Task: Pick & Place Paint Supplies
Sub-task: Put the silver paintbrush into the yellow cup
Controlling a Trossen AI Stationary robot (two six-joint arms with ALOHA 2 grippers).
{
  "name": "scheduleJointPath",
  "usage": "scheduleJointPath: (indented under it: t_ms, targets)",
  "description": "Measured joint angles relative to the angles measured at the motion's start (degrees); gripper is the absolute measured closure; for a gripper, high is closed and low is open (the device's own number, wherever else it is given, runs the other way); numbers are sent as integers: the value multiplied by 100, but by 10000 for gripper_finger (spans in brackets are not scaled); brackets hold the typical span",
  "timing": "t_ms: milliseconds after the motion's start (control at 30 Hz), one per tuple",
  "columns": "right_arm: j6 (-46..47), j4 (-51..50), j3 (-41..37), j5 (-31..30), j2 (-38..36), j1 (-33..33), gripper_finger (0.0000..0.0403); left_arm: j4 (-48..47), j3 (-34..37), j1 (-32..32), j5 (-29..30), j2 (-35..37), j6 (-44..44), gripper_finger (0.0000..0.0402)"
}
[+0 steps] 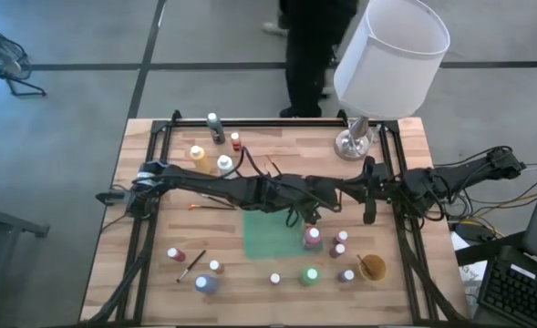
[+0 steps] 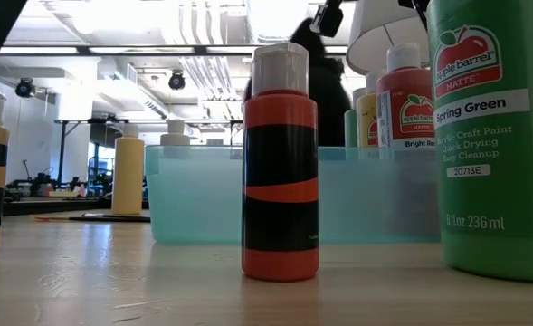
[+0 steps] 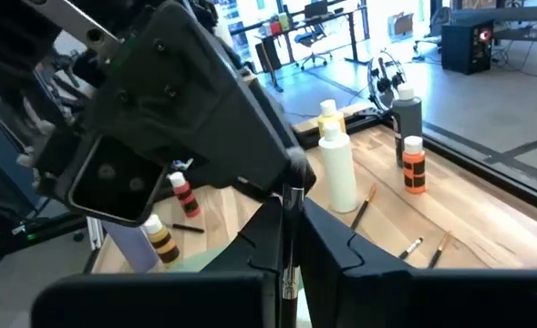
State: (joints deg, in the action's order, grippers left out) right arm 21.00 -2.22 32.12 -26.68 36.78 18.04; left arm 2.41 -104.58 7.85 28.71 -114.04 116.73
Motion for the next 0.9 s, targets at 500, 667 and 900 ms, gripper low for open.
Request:
scheduleJointPath:
  t_ms: [500,667,900]
  targets:
    - [104,-1223,382,86,-30,200,391,-3018,51,-852,-924,1405,-6637,285]
    - [-343,-1106,375,-644,109,574,392,-3191,434,-1603,-3070,2152,-8818,297]
    - [-1315,-428,372,-1715,622,1504,392,-2738,1557,-2349,-4642,3150,-10006,298]
